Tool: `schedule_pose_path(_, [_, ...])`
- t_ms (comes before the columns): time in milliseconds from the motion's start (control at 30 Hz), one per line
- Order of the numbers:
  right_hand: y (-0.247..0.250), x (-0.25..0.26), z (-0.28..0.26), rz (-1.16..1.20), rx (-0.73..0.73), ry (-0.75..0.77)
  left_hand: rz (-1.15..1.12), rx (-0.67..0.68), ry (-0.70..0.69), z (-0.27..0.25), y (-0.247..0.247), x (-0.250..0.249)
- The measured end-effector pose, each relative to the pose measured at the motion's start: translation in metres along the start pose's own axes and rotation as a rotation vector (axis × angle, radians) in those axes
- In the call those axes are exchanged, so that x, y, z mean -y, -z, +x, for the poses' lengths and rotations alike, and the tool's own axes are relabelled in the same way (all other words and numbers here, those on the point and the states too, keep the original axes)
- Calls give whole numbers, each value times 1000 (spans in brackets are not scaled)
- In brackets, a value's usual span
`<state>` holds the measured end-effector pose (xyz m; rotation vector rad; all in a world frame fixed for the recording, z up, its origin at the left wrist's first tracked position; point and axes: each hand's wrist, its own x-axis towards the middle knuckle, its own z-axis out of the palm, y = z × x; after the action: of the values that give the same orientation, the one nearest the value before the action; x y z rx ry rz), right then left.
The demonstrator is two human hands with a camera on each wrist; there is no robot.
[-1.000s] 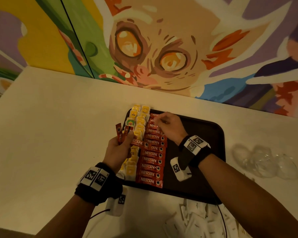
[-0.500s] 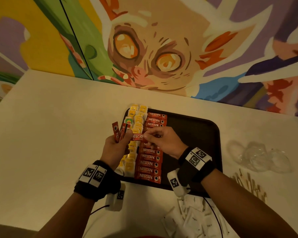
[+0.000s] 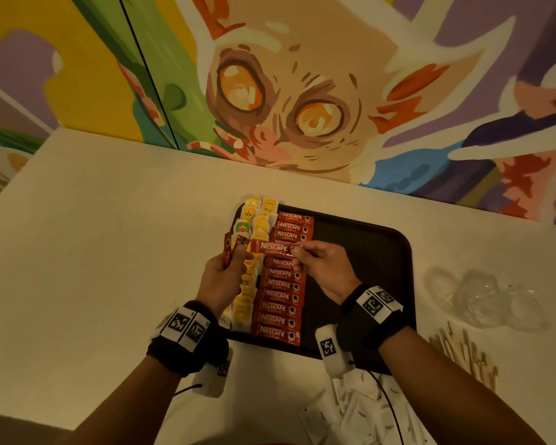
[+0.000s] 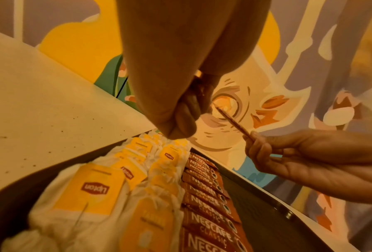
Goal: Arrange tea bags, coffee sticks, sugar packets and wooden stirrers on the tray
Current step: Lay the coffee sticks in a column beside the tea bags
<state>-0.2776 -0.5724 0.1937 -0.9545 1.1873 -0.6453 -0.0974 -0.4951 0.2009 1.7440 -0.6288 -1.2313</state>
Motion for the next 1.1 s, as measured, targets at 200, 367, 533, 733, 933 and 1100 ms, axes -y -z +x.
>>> schedule_pose_path(200, [19,-4,38,-68,-186,-29,-21,5,21,8,5,6])
schedule_pose_path(367, [27,-6,70,-162,-274,-93,-36,16,41,7,8,7])
schedule_pose_path(533, [26,-5,93,-385,-347,-134,-31,23,46,10,11,9])
schedule_pose_path(733, [23,0,102,-490,-374,-197,-43,34,50,13,14,9])
schedule_pose_path(933, [19,-1,104,-541,-358,-185,-28,26,64,15,12,8])
schedule_pose_path(1100, [16,1,106,-572,-388,-194,-31,43,68,15,11,6])
